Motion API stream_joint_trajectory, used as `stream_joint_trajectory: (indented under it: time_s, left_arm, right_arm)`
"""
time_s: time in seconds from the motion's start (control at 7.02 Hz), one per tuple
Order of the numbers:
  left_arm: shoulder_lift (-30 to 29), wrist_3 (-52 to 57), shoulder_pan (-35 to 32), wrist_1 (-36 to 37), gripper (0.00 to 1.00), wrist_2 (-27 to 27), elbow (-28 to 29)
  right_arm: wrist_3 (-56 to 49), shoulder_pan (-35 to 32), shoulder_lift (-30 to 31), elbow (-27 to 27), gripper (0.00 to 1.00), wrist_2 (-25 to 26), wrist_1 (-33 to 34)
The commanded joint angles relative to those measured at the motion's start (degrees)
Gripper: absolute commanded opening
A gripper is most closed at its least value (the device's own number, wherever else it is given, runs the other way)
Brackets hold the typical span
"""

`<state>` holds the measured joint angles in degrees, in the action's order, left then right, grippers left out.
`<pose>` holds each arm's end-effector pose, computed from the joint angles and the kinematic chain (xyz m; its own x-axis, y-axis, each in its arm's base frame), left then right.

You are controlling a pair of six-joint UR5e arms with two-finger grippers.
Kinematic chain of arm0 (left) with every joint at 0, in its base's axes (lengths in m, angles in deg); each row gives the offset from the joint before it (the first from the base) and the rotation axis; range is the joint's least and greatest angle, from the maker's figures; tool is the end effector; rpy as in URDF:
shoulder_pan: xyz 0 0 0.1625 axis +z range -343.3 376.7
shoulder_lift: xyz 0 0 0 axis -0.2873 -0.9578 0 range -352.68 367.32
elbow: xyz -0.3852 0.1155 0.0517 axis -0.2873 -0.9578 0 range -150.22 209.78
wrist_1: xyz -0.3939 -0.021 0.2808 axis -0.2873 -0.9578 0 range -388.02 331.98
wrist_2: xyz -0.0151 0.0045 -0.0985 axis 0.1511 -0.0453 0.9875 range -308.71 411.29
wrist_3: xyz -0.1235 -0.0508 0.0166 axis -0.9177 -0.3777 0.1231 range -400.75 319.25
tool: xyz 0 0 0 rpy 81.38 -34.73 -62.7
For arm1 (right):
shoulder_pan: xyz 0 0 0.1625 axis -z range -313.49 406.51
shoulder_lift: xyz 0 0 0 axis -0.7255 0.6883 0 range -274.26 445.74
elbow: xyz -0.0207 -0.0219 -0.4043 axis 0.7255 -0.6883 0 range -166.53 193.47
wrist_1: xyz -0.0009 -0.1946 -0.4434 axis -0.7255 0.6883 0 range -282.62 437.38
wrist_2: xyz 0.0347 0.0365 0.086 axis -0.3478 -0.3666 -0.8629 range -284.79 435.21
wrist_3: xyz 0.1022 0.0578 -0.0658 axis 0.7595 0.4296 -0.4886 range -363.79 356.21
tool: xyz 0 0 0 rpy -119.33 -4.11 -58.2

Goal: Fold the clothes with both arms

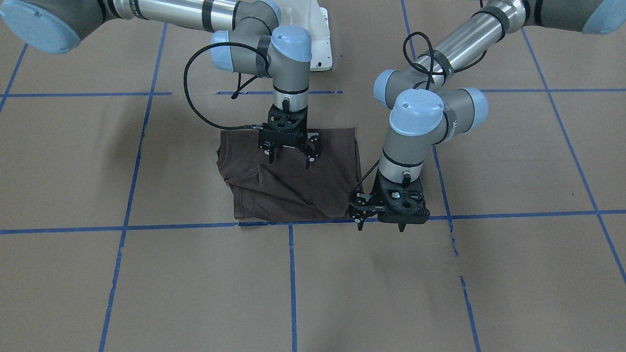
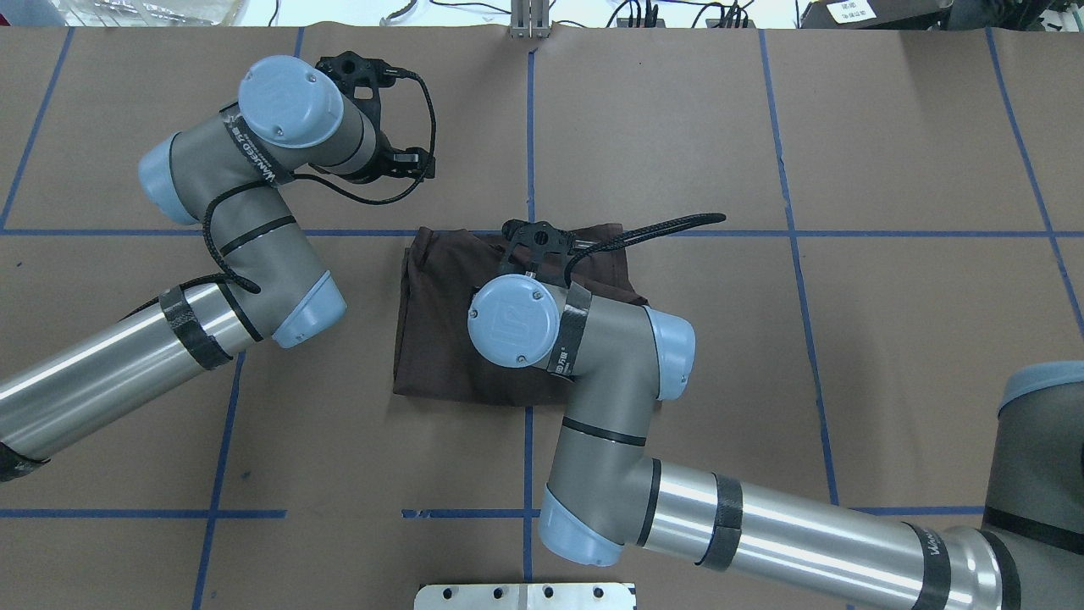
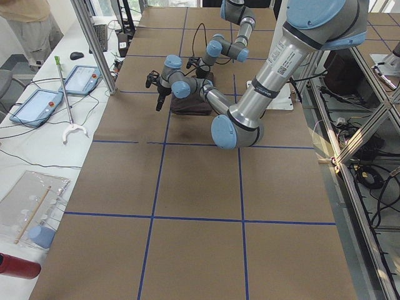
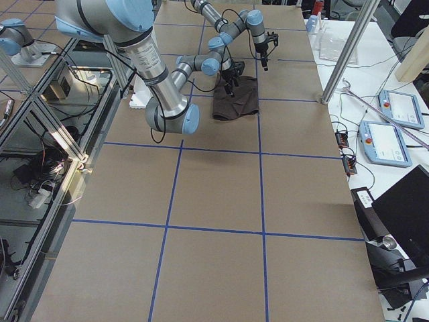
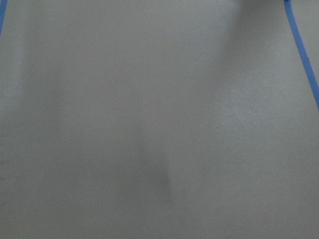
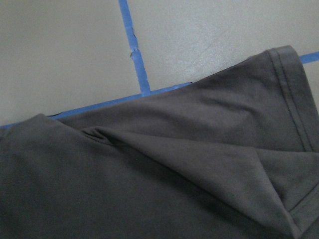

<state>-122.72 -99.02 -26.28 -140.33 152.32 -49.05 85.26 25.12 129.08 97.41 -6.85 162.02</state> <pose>0.5367 -0.6472 0.2532 0.6846 0.0674 -0.7258 0.2351 0.9221 0.3074 -0.7020 -0.4381 0.1589 0.6547 0.2388 0.7171 -0.4429 0.8901 0.1079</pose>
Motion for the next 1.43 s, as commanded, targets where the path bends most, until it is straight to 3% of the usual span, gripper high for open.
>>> stream_joint_trajectory:
  time_s: [0.0,0.43,1.0,1.28]
  left_arm:
    - [0.1,0.0,0.0,0.0,1.00,0.0,0.0]
    - [0.2,0.0,0.0,0.0,1.00,0.0,-0.1]
    - [0.3,-0.5,0.0,0.0,1.00,0.0,-0.6]
    - [2.1,-0.6,0.1,0.0,1.00,0.0,-2.6]
  right_arm:
    - [0.2,-0.1,1.0,-0.3,0.98,-0.6,-2.3]
    - [0.4,-0.1,1.1,-3.9,0.98,-0.7,-6.9]
    - [-1.3,-3.2,1.1,-4.7,0.98,-3.3,-6.5]
    - [-5.1,-8.0,0.7,-8.2,0.99,-4.8,-6.6]
